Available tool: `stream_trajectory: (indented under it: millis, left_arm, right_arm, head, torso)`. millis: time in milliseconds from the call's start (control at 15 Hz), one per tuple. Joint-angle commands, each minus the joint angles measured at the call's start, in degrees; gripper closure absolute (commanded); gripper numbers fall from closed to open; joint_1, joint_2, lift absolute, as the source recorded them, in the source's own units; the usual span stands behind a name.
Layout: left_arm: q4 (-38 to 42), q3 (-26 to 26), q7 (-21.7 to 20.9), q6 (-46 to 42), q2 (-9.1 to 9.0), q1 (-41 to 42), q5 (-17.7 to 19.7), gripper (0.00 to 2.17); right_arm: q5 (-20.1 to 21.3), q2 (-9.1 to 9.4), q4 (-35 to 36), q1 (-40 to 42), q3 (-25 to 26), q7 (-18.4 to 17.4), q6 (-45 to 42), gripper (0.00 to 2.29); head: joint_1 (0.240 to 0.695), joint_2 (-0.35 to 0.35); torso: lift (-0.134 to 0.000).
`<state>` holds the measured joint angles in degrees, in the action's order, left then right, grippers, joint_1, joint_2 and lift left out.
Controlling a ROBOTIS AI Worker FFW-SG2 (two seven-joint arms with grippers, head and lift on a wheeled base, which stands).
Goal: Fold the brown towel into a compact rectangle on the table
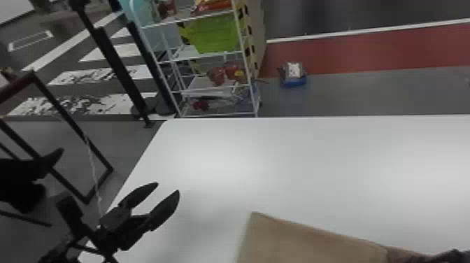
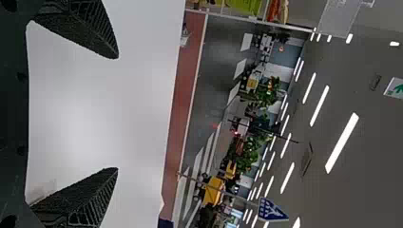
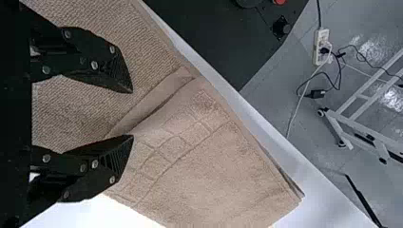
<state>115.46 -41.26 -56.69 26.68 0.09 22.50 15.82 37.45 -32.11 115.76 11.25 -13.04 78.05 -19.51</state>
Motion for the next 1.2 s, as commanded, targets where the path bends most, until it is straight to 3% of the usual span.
stream_trajectory:
  millis: [0,1000,1067,1133]
  left_arm:
    - [0.03,-0.13,0.0,0.0,-0.24,0.0,0.0,0.03]
    - [-0.05,0.13,0.0,0.0,-0.24,-0.35,-0.61,0.03]
    - [-0.05,0.04,0.0,0.0,-0.24,-0.35,-0.61,0.03]
    - [-0.14,0.04,0.0,0.0,-0.24,-0.35,-0.61,0.03]
  right_arm:
    - [-0.53,-0.15,0.61,-0.26,0.12,0.28,-0.04,0.49]
    - [0.79,1.96,-3.78,-3.6,-3.39,0.28,-0.39,0.6]
    - [0.7,2.05,-3.96,-3.96,-3.66,0.28,-0.22,0.77]
    - [0.61,2.13,-4.22,-4.13,-3.74,0.28,-0.22,0.77]
  head:
    - [0.695,0.35]
    - [0.695,0.35]
    - [0.695,0.35]
    - [0.695,0.35]
  torso:
    - [-0.123]
    - [-0.123]
    - [-0.123]
    - [-0.123]
